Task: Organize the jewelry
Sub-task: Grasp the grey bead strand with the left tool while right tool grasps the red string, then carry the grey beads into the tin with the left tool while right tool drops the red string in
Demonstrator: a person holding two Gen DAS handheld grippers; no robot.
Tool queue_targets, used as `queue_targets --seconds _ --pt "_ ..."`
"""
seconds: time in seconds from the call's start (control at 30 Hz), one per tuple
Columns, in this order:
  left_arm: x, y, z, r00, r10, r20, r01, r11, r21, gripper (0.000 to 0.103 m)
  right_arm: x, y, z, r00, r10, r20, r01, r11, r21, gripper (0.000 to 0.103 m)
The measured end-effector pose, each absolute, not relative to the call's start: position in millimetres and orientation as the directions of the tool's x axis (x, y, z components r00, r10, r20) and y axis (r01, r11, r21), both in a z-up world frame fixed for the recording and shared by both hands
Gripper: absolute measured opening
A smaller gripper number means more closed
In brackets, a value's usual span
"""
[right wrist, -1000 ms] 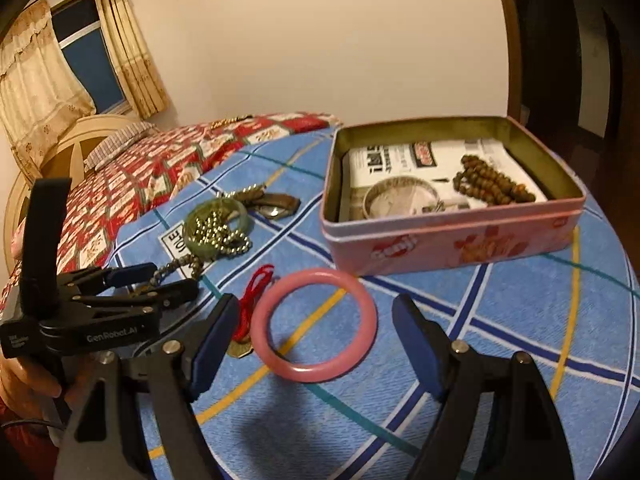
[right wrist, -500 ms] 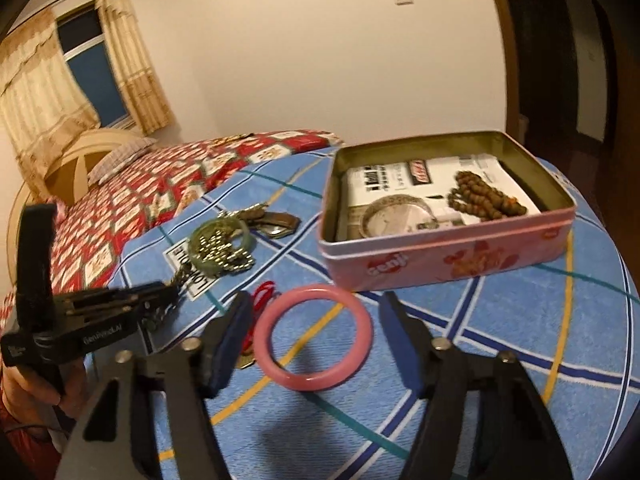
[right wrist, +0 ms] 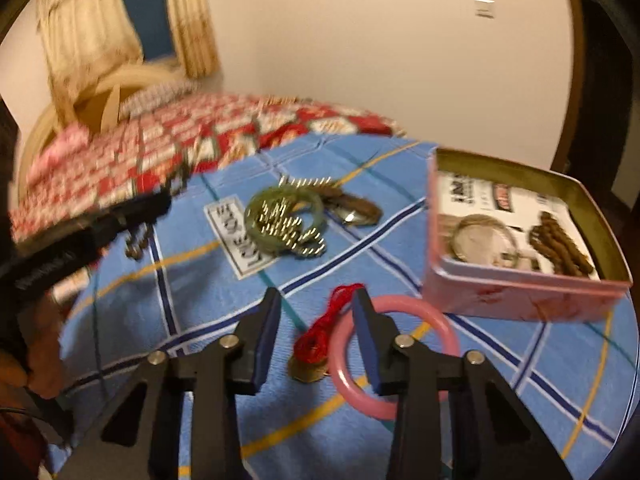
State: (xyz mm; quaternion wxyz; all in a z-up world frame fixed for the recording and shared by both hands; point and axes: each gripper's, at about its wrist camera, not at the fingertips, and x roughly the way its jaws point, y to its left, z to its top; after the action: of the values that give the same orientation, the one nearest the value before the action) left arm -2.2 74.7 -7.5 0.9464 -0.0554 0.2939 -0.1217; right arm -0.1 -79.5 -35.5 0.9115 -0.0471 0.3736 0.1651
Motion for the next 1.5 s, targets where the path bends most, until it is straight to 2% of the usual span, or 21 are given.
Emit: queue_targets --seconds 0.17,0.27,0.43,0.6,0.97,1.23,1.5 --pt "-2 69 -8 0.794 -0.254 -0.552 0.209 0.967 -0.146 0.018 9 -69 -48 0.606 0.24 -0.758 -0.362 0.932 0.006 0.015" --pt "-3 70 -8 0.795 -0.252 -0.552 0.207 0.968 -0.145 0.018 8 -75 -48 0.606 0.254 -0.754 -0.357 0.934 0.027 0.011" --pt "-4 69 -9 0.798 -0.244 -0.552 0.202 0.97 -0.138 0.018 -4 -99 -31 0.655 0.384 -0.651 -0.373 0.913 0.162 0.01" --pt "-6 65 -4 0.81 -0.244 -0.533 0.207 0.97 -0.13 0.018 -13 -116 -8 0.721 0.447 -0.529 -0.374 0.894 0.245 0.01" --pt "-1 18 21 0.834 -0.32 -0.45 0.316 0.945 -0.087 0.018 -12 -171 31 0.813 0.435 -0.387 -0.304 0.884 0.354 0.01" --pt "21 -49 38 0.815 -0.417 -0.402 0.436 0.899 -0.046 0.018 12 -230 44 0.873 0.334 -0.354 -0.192 0.905 0.381 0.01" --pt "62 -118 24 0.769 -0.45 -0.455 0.498 0.867 -0.017 0.018 49 -277 15 0.864 0.271 -0.423 -0.065 0.895 0.441 0.01"
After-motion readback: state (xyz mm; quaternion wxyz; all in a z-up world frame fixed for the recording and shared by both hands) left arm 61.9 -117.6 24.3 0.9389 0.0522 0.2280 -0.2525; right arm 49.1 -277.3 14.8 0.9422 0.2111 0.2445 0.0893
